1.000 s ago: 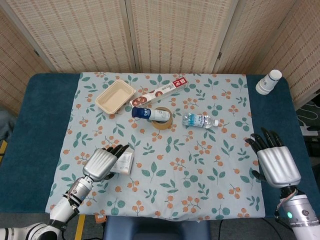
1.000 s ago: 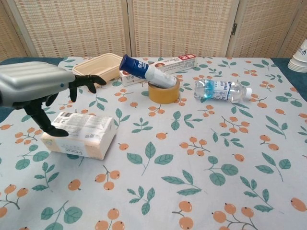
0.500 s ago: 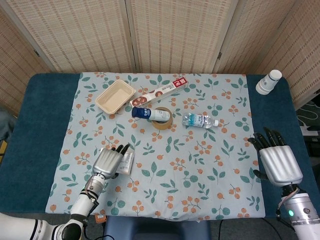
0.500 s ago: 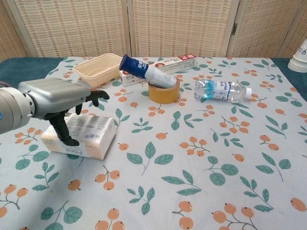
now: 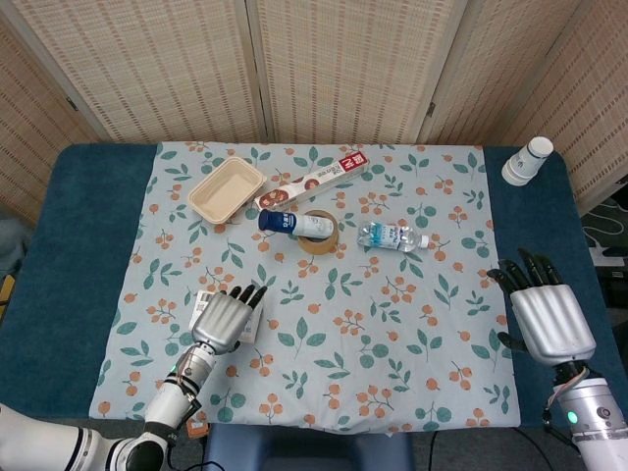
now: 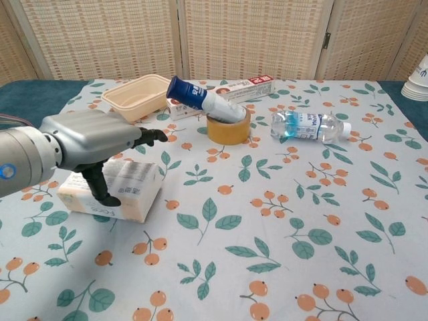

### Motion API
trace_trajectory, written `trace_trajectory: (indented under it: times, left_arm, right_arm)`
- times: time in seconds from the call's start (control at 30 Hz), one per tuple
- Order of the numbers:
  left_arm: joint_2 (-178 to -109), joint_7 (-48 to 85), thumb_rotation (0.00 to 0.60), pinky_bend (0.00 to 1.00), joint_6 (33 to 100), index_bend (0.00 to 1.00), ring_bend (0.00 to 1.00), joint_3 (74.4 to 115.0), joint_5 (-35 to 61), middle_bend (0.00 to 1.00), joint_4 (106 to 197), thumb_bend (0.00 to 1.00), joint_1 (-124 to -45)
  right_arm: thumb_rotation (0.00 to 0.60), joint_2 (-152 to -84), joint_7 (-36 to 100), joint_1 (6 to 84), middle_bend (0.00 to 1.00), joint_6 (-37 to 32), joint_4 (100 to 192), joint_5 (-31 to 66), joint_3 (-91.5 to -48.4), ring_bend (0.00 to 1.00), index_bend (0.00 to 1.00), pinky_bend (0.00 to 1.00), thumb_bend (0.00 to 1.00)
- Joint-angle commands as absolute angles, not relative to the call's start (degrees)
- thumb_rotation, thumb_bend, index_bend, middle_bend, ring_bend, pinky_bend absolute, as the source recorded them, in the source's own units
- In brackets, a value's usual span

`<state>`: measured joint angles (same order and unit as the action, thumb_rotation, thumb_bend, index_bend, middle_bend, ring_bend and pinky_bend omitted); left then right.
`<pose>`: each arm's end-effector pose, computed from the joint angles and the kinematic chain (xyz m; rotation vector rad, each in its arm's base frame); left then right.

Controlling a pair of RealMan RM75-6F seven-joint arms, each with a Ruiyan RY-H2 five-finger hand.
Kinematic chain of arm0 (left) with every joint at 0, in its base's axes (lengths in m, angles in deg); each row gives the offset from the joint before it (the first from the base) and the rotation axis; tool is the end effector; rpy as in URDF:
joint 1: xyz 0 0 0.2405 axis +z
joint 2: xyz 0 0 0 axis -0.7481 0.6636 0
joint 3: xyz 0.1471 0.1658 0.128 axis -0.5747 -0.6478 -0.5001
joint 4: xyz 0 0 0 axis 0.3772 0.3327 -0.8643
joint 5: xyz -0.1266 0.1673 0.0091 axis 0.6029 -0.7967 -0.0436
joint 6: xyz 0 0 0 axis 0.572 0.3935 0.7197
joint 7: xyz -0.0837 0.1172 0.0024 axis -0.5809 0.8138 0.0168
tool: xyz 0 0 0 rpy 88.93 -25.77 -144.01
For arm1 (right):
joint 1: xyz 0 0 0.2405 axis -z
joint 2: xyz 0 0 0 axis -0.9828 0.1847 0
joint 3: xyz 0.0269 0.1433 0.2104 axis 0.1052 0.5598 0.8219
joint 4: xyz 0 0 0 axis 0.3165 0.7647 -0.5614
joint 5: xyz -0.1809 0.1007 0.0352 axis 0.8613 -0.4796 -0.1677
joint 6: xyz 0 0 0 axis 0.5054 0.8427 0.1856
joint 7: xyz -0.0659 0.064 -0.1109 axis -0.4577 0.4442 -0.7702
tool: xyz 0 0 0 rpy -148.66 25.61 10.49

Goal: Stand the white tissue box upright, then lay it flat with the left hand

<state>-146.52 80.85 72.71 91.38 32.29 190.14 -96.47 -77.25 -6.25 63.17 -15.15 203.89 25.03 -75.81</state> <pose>-0.0980 0.2790 -0.0120 -2.0081 -0.6691 -0.5618 -0.1829 -0.2072 0.1982 1.5986 -0.7488 0.6206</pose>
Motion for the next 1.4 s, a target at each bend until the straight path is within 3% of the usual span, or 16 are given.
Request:
trace_trajectory:
  times: [0.03,0.5,0.8,1.4]
  left_arm:
    - [-146.3,80.5,0.6,0.41,72.6,0.03,0.14,91.4,32.3,0.09,190.1,0.17,-96.9]
    - [-146.4,80.2,0.6,0.39,71.0,0.03,0.14,89.5,33.3,0.09,188.9,0.17,-99.0]
    - [-146.1,80.9,0.6,0.38,71.7,0.06,0.13,88.9,33.5,0.14,188.1,0.17,-100.1]
    - [-145.3,83.4,0.6,0.27,72.4,0.09,0.04,87.9,37.5,0.14,189.7,0.17,-102.5]
  right_arm:
    - [0.6,-77.2,-6.2,63.1,0.15,-15.1,203.9,24.9,-75.8,0.0,0.25,0.11,0.07]
    - [0.6,-77.0,-5.8,63.0,0.15,-15.2,203.9,24.8,-75.8,0.0,0.25,0.11,0.07]
    - [0.6,-76.9,-5.3,62.9,0.15,-15.1,203.8,24.5,-75.7,0.0,0.25,0.11,0.07]
    - [0.6,-76.5,-4.9,62.8,0.15,-15.0,204.1,24.6,-75.9,0.0,0.25,0.11,0.07]
